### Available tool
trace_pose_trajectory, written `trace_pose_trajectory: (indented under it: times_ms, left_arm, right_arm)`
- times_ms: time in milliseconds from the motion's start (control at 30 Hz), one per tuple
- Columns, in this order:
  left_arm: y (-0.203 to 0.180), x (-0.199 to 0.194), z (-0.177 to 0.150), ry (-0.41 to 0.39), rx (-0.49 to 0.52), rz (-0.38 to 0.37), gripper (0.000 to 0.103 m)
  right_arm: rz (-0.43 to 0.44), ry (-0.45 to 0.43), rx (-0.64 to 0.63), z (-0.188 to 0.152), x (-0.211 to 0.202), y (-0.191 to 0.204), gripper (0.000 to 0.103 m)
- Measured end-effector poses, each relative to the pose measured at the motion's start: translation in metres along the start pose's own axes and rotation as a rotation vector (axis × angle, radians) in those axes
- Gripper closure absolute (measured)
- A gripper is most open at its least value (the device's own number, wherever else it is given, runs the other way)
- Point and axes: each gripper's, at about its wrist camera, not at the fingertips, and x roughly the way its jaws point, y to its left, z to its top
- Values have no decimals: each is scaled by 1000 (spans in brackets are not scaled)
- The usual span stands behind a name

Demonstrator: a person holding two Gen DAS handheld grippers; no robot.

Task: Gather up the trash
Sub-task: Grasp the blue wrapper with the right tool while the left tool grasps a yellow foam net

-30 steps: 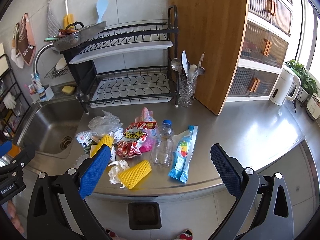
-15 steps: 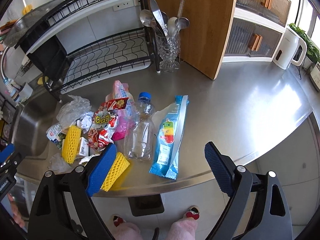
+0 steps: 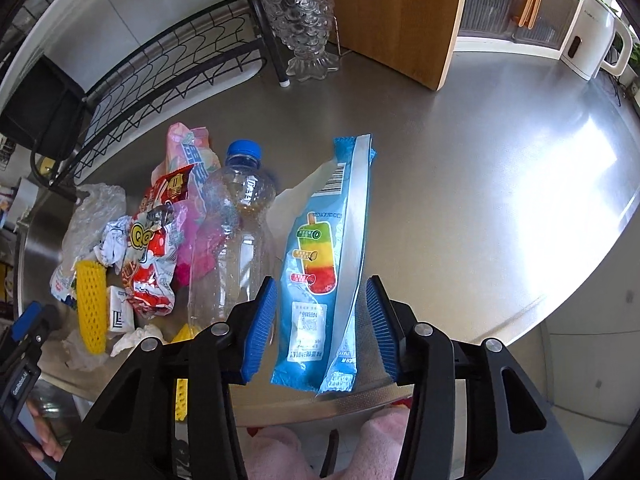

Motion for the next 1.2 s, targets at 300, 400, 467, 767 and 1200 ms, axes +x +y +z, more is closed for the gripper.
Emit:
trace_pose_trajectory:
  times_ms: [300, 400, 467, 767, 1200]
  left_arm:
    - [-19, 14, -4, 25, 60, -18, 41]
    - [-22, 21, -6, 38, 72, -6, 42]
    - [-23, 25, -9, 48, 72, -6, 42]
    - [-26, 37, -13, 63, 81, 5, 43]
    - [-23, 42, -9, 78, 74, 13, 73]
  right_arm:
    - [19, 52, 19, 6, 27, -5, 55]
    - [22, 61, 26, 6, 33, -7, 55]
    - [27, 69, 29, 6, 37, -7, 53]
    - [-15, 78, 26, 4, 44, -10, 33]
    - [-33, 100, -11, 2, 54, -5, 92]
